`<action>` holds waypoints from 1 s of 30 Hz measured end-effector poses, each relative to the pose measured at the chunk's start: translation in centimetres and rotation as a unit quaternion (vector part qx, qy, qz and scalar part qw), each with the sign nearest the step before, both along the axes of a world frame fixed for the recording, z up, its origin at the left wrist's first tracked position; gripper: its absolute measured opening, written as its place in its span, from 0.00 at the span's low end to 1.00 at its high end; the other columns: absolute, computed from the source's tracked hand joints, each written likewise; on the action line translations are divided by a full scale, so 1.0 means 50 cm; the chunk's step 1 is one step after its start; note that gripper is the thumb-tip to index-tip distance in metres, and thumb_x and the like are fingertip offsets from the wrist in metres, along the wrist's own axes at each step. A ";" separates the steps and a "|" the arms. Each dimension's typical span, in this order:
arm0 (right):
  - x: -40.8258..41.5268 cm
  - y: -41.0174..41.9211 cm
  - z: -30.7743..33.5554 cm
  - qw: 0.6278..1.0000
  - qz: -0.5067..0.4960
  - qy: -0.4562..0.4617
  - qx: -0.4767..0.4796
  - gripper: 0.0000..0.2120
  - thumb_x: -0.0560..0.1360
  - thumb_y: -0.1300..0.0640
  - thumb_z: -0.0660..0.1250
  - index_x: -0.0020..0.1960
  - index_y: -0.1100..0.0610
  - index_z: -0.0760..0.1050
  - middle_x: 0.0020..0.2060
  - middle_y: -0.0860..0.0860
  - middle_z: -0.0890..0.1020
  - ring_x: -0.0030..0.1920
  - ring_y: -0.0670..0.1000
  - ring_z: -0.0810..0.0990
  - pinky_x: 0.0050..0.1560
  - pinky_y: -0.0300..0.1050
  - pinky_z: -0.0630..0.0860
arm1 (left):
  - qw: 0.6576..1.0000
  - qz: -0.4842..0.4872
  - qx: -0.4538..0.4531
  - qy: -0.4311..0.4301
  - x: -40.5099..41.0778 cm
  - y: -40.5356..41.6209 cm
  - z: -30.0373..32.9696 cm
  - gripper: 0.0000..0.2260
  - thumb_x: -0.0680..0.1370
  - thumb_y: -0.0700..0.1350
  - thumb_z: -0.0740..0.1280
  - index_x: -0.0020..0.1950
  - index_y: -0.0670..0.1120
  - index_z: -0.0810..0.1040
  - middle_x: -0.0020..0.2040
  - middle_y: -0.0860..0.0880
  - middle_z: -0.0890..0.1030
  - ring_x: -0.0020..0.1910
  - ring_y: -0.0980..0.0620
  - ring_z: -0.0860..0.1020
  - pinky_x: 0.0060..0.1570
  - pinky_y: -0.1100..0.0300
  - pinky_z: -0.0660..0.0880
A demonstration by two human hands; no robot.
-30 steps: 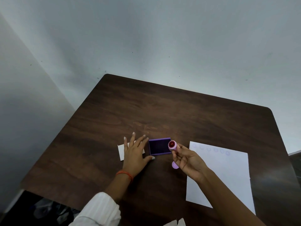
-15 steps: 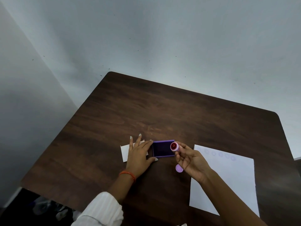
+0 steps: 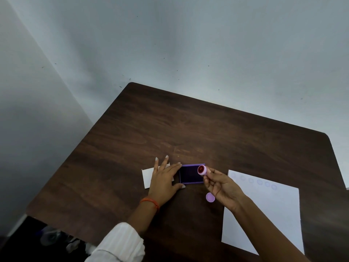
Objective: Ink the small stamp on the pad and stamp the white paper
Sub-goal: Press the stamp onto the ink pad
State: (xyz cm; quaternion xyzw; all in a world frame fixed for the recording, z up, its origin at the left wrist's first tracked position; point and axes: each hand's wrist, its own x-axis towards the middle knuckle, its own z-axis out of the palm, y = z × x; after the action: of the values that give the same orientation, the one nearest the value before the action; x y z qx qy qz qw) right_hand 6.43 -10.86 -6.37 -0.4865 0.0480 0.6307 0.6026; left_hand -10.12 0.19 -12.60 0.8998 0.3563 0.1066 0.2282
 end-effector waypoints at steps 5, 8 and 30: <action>-0.006 0.016 -0.006 0.995 0.018 -0.092 -0.019 0.09 0.75 0.67 0.62 0.53 0.63 0.77 0.45 0.57 0.82 0.41 0.49 0.80 0.36 0.36 0.81 | 1.000 -0.002 -0.003 -0.006 -0.002 0.000 -0.001 0.31 0.69 0.55 0.71 0.69 0.52 0.65 0.70 0.53 0.70 0.75 0.49 0.52 0.71 0.49 0.33; -0.016 0.028 -0.011 0.962 0.075 -0.256 -0.065 0.10 0.74 0.64 0.66 0.55 0.62 0.77 0.45 0.55 0.82 0.42 0.50 0.81 0.37 0.36 0.80 | 1.000 0.002 -0.007 -0.007 -0.002 0.001 -0.001 0.31 0.68 0.56 0.71 0.69 0.52 0.65 0.70 0.53 0.71 0.75 0.50 0.52 0.71 0.50 0.33; -0.092 0.083 -0.065 0.450 0.398 -0.798 -0.040 0.23 0.72 0.58 0.68 0.65 0.62 0.66 0.65 0.60 0.71 0.65 0.57 0.69 0.65 0.51 0.68 | 1.000 -0.011 -0.016 -0.005 -0.003 0.009 -0.004 0.33 0.70 0.56 0.69 0.71 0.51 0.62 0.73 0.53 0.64 0.73 0.54 0.40 0.70 0.50 0.30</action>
State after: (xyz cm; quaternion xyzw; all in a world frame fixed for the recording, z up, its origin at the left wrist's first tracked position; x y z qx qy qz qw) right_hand 1.84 -6.70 -9.61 -0.7656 -0.6282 0.1335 0.0392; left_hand -10.25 0.66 -12.79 0.8994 0.3466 0.1026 0.2459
